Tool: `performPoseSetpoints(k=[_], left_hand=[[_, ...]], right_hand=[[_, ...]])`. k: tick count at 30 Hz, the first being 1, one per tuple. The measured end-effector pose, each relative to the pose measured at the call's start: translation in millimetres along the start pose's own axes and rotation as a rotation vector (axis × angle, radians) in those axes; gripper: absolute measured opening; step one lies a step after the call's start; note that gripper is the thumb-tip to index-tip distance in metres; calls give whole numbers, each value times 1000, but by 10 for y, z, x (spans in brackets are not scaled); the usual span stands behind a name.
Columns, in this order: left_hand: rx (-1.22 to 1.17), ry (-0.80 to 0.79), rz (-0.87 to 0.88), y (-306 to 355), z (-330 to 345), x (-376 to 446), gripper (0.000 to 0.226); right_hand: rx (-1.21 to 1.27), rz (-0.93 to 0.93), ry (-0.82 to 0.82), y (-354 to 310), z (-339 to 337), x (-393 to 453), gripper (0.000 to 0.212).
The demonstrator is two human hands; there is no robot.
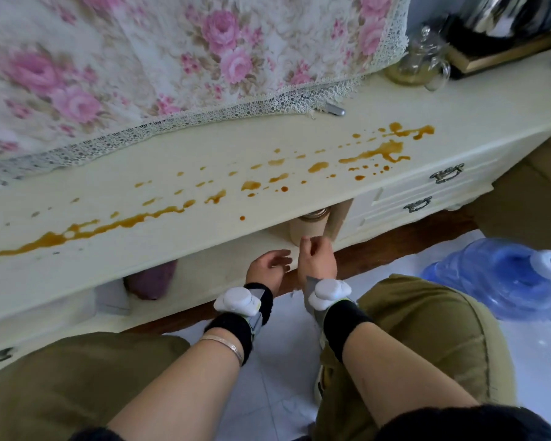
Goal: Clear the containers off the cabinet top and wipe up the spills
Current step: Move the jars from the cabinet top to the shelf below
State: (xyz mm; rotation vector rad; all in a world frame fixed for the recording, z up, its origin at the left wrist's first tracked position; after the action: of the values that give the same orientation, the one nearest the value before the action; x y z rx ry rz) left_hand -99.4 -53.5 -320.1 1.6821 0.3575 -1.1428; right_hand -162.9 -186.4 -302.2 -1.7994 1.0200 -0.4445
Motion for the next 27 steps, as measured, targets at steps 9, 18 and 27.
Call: performPoseSetpoints(k=[9,18,27], left_hand=[[13,163,181,392,-988,-879,32],[-186,338,228,512,-2297,-1451,34],[-367,544,296,419,-3732,-1937,29]], right_hand=[[-82,-190,-210,-1171,462,-558,48],[-68,-364,-436,-2126,1441,-1191,48],[-56,-534,-614,-2992,2527,-1860,45]])
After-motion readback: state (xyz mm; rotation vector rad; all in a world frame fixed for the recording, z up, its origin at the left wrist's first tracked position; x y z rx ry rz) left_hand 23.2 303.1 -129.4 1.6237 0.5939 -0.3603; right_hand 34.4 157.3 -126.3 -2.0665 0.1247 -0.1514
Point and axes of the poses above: each hand's wrist, its own x-axis towards the middle knuckle, its own z-axis out of the palm, y = z × x, the point moved 10 cm from there along x, towards the middle knuckle, and after that the axes turned 13 degrees about -z, right-handed, at the moved point
